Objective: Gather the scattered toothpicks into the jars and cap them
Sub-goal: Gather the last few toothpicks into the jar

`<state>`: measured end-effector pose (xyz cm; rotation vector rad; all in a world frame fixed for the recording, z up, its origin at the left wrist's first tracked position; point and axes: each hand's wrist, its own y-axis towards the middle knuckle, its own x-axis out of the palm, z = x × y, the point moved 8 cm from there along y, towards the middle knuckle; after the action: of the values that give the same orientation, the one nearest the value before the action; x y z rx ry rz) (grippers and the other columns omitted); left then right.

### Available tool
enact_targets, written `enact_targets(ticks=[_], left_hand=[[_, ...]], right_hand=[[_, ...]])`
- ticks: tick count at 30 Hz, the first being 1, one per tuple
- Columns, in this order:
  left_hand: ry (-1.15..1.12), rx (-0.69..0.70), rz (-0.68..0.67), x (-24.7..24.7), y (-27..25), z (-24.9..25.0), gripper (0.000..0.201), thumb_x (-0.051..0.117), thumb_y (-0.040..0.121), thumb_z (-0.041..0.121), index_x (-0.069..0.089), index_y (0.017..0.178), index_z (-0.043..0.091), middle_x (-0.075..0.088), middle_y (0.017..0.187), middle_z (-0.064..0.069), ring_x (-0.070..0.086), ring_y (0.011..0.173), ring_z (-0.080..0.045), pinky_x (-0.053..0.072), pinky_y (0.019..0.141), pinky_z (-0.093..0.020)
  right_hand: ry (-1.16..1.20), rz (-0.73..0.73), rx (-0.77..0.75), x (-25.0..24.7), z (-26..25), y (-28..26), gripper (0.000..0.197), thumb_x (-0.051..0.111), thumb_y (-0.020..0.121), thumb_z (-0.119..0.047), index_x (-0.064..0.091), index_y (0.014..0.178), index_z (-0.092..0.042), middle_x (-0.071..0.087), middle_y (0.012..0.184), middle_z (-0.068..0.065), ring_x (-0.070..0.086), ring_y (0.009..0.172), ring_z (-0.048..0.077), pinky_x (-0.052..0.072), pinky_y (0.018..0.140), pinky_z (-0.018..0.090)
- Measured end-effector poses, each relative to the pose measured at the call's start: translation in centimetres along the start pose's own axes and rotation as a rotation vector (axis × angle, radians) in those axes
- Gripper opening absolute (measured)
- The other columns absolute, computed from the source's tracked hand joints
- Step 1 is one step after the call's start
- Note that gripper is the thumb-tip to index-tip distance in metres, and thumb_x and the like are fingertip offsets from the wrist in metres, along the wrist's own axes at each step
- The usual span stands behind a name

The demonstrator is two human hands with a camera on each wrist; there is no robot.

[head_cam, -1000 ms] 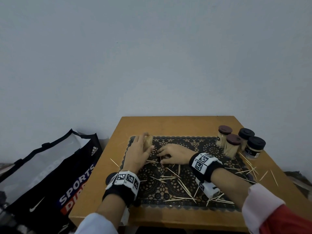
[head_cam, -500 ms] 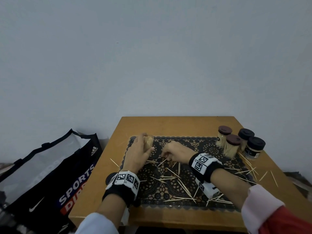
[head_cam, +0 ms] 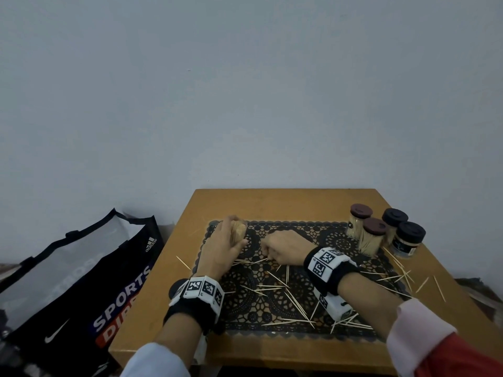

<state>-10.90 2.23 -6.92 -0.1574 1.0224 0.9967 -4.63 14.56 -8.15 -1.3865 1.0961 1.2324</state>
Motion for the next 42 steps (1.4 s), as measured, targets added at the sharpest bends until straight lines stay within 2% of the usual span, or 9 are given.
enact_targets(ticks=[3, 13, 18, 22, 25, 27, 32, 36, 42], left_hand=[[0.007, 0.015, 0.005, 0.0, 0.0, 0.1, 0.051, 0.068, 0.088, 0.032, 0.038, 0.129, 0.03, 0.06, 0.122, -0.001, 0.059, 0.095, -0.015, 0.051, 0.08, -0.035], [0.002, -0.016, 0.005, 0.1, 0.0, -0.3, 0.071, 0.07, 0.087, 0.033, 0.028, 0.143, 0.024, 0.061, 0.125, -0.006, 0.061, 0.106, -0.024, 0.051, 0.086, -0.041], [0.0, -0.021, 0.003, 0.2, 0.0, -0.4, 0.072, 0.071, 0.086, 0.033, 0.028, 0.143, 0.022, 0.063, 0.12, -0.003, 0.062, 0.103, -0.02, 0.052, 0.086, -0.04], [0.036, -0.04, 0.007, 0.2, 0.0, -0.5, 0.075, 0.072, 0.085, 0.035, 0.027, 0.143, 0.022, 0.062, 0.124, -0.001, 0.064, 0.103, -0.02, 0.053, 0.085, -0.04], [0.059, -0.045, -0.002, 0.1, 0.0, -0.5, 0.075, 0.073, 0.084, 0.035, 0.028, 0.143, 0.023, 0.061, 0.127, 0.002, 0.062, 0.11, -0.02, 0.052, 0.087, -0.04], [0.063, -0.042, -0.014, 0.2, 0.0, -0.5, 0.074, 0.073, 0.084, 0.034, 0.029, 0.142, 0.024, 0.061, 0.127, 0.006, 0.062, 0.111, -0.019, 0.052, 0.087, -0.039], [0.002, 0.025, -0.09, 1.0, 0.0, 0.4, 0.076, 0.076, 0.081, 0.034, 0.031, 0.141, 0.024, 0.059, 0.128, 0.006, 0.06, 0.11, -0.016, 0.049, 0.09, -0.034], [-0.071, 0.09, -0.208, 2.2, -0.1, 0.9, 0.081, 0.077, 0.079, 0.041, 0.026, 0.141, 0.03, 0.061, 0.125, 0.004, 0.062, 0.103, -0.014, 0.052, 0.089, -0.04], [-0.134, 0.116, -0.249, 2.7, -0.1, 1.0, 0.083, 0.077, 0.078, 0.045, 0.024, 0.141, 0.033, 0.062, 0.122, 0.003, 0.064, 0.101, -0.014, 0.053, 0.089, -0.042]], right_hand=[[-0.06, 0.041, 0.0, -0.4, 0.1, 0.1, 0.018, 0.059, 0.091, -0.019, 0.071, 0.105, -0.02, 0.068, 0.107, 0.0, 0.06, 0.102, 0.019, 0.048, 0.082, 0.034], [-0.137, 0.04, 0.01, -0.5, 0.0, 0.0, 0.013, 0.052, 0.083, -0.017, 0.064, 0.082, -0.016, 0.065, 0.087, 0.0, 0.06, 0.081, 0.021, 0.045, 0.06, 0.033], [-0.057, -0.065, 0.025, 0.7, 0.4, 0.0, 0.006, 0.044, 0.093, -0.021, 0.044, 0.089, -0.016, 0.055, 0.098, 0.005, 0.053, 0.09, 0.022, 0.048, 0.077, 0.042], [-0.122, 0.298, 0.138, -2.1, 1.3, -0.1, 0.01, 0.039, 0.1, -0.02, 0.047, 0.099, -0.014, 0.059, 0.088, 0.001, 0.054, 0.071, 0.02, 0.046, 0.06, 0.034], [-0.187, 0.586, 0.177, -4.0, 1.4, -0.9, 0.017, 0.067, 0.085, -0.01, 0.052, 0.088, -0.016, 0.056, 0.074, -0.004, 0.035, 0.059, 0.009, 0.027, 0.05, 0.023], [-0.201, 0.669, 0.155, -4.7, 0.9, -1.3, 0.029, 0.077, 0.072, -0.005, 0.053, 0.082, -0.018, 0.055, 0.072, -0.007, 0.035, 0.06, 0.007, 0.026, 0.051, 0.02], [-0.103, 0.676, 0.01, -4.7, 0.0, -1.2, 0.033, 0.078, 0.069, -0.001, 0.059, 0.088, -0.018, 0.06, 0.084, -0.004, 0.054, 0.072, 0.011, 0.049, 0.056, 0.025], [-0.013, 0.592, -0.177, -4.3, -1.4, -1.2, 0.019, 0.072, 0.077, -0.002, 0.064, 0.091, -0.013, 0.061, 0.09, 0.0, 0.054, 0.076, 0.013, 0.048, 0.056, 0.024], [0.083, 0.652, -0.188, -4.6, -0.7, -1.3, 0.008, 0.071, 0.081, -0.008, 0.071, 0.089, -0.01, 0.063, 0.088, 0.004, 0.057, 0.074, 0.015, 0.052, 0.06, 0.028]])
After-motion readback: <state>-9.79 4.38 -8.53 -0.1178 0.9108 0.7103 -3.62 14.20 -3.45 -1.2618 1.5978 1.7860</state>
